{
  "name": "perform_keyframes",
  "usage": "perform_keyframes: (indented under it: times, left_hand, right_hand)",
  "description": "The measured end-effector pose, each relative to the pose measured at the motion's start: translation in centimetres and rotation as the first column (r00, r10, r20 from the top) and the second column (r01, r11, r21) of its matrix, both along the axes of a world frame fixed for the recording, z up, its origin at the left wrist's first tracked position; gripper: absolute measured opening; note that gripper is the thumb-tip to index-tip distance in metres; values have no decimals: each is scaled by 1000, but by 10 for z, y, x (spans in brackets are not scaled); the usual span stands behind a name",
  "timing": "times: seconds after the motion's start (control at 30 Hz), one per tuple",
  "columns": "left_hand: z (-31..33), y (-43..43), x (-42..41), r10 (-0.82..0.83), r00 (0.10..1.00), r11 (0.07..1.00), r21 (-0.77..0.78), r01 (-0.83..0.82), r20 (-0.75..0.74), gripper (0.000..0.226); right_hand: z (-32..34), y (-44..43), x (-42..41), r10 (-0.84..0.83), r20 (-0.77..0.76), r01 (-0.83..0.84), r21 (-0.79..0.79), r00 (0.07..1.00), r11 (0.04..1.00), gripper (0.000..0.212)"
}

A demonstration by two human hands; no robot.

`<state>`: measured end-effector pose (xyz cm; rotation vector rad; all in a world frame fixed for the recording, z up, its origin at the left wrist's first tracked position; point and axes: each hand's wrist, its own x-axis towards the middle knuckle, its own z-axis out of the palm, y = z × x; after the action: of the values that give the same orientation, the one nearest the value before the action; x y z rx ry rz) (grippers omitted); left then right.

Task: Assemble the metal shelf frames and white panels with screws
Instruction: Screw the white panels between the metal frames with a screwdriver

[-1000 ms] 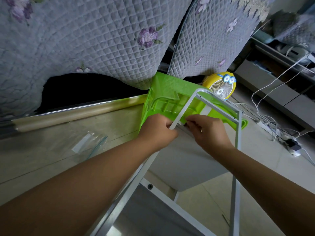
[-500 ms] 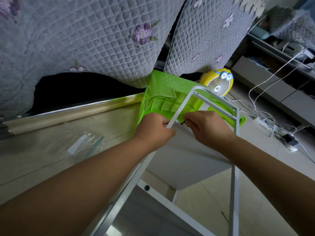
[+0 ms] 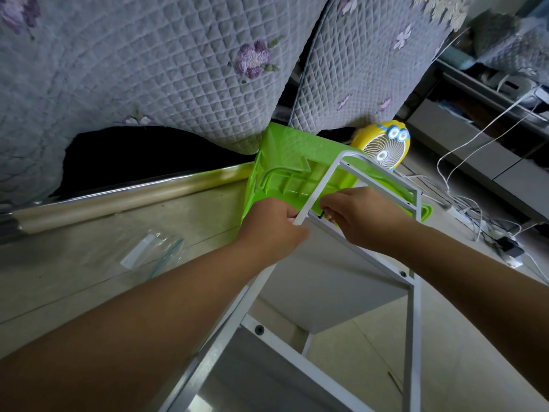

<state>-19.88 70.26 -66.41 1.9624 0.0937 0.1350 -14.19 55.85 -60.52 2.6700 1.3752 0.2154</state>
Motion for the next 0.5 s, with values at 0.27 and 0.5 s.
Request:
perform_keyframes:
  times: [0.27, 0.5]
  left_hand:
    - [0, 0, 0, -15, 1000, 999, 43, 15, 8, 48]
    - [2, 1, -1, -37, 999, 995, 90, 35, 19, 42]
  right_hand:
    - [-9, 0, -7, 38, 69, -48, 159, 997, 986, 11]
    - [-17, -8, -13, -77, 48, 57, 329, 996, 943, 20]
